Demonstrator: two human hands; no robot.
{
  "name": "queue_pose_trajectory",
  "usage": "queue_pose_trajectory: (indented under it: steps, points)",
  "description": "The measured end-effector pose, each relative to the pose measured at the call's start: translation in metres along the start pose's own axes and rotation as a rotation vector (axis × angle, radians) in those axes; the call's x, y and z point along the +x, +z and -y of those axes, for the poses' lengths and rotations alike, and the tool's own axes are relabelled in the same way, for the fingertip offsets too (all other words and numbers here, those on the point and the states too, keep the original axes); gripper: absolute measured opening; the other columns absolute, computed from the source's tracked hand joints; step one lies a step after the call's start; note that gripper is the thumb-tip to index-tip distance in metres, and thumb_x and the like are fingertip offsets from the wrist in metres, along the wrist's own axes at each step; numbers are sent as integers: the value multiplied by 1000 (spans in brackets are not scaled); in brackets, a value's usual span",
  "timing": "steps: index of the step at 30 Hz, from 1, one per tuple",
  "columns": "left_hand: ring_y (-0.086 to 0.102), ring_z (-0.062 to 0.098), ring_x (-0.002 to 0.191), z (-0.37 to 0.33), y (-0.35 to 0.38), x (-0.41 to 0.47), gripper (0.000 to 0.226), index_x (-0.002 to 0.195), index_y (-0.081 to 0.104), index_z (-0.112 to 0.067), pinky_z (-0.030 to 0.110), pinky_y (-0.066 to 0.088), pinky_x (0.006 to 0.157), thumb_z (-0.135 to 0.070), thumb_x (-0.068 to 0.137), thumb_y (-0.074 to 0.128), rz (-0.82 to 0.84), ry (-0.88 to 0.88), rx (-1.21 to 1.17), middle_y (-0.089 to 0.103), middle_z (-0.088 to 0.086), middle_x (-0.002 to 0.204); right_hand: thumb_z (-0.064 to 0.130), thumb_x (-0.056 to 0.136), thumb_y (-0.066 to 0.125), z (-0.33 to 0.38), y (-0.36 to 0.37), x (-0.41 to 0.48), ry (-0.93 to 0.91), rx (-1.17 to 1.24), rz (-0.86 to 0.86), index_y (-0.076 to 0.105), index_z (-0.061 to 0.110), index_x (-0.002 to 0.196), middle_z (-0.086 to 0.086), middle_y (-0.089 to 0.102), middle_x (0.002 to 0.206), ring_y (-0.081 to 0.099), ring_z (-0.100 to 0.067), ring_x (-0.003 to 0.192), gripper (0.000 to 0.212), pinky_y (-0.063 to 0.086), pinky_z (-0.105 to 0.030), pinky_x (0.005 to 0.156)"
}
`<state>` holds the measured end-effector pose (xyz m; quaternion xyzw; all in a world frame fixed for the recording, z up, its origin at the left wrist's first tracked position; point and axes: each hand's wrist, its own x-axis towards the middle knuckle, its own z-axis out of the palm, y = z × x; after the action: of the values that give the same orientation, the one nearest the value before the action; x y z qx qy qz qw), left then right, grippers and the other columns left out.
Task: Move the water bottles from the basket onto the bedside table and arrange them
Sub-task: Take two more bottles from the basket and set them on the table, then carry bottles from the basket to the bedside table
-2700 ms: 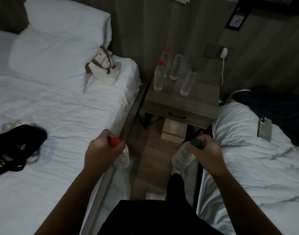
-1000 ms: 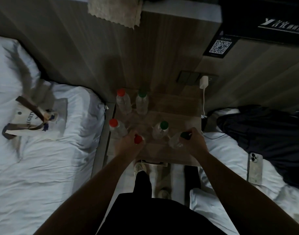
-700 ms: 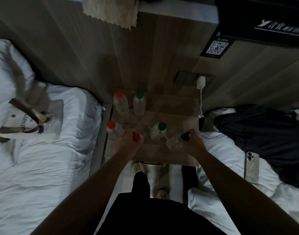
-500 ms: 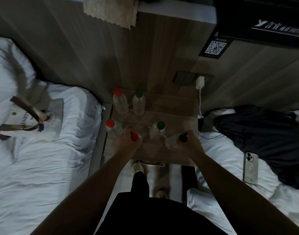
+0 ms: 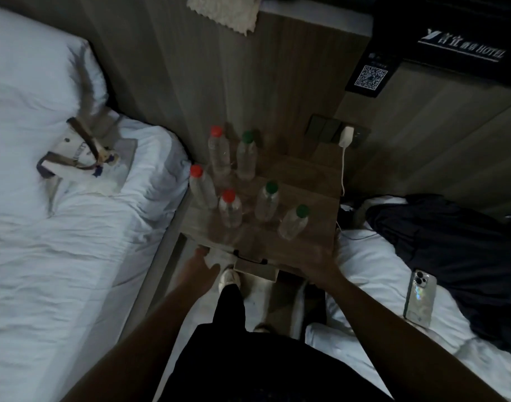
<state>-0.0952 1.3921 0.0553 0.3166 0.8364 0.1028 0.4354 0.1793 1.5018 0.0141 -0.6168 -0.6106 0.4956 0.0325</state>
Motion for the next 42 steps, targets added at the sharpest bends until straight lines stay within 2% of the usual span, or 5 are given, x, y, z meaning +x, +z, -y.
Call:
queue_pose_trajectory:
  steps: [3, 8, 20, 24, 42]
  points:
    - [61, 29, 98, 29, 22, -47, 46, 128, 46, -8, 32, 46, 83, -28, 89, 61, -36, -44, -37, 65, 12, 106, 25, 87, 59, -6, 5, -38, 99, -79, 104, 41, 18, 126, -4, 57, 89, 57, -15, 68, 43, 47, -29, 58]
    - [52, 13, 64, 72, 56, -125, 41, 127, 46, -2, 25, 36, 60, -21, 93, 57, -112, -94, -130, 50, -6, 65, 31, 86, 58, -30, 16, -79, 184, -166, 226, 28, 20, 142, -10, 59, 117, 65, -24, 79, 65, 55, -37, 70]
    - [62, 30, 99, 211, 93, -271, 41, 124, 52, -7, 31, 44, 80, -28, 90, 60, -469, -381, -422, 63, 10, 98, 34, 85, 62, 16, 106, -153, -156, -632, 457, 44, 14, 134, -12, 57, 129, 61, -29, 110, 55, 52, -39, 91]
    - [62, 30, 93, 267, 114, -322, 41, 125, 51, -6, 32, 46, 80, -26, 90, 60, -563, -505, -557, 58, 6, 92, 29, 87, 59, 38, 159, -189, -252, -716, 545, 42, 16, 134, -11, 62, 115, 62, -21, 80, 51, 52, -30, 67]
    - [57, 16, 83, 530, 247, -615, 41, 124, 51, -15, 28, 42, 74, -34, 88, 58, -814, -977, -875, 59, -4, 91, 25, 91, 52, -14, 479, -508, -721, -1134, 997, 41, 15, 135, -7, 57, 99, 59, -20, 76, 47, 41, -24, 57]
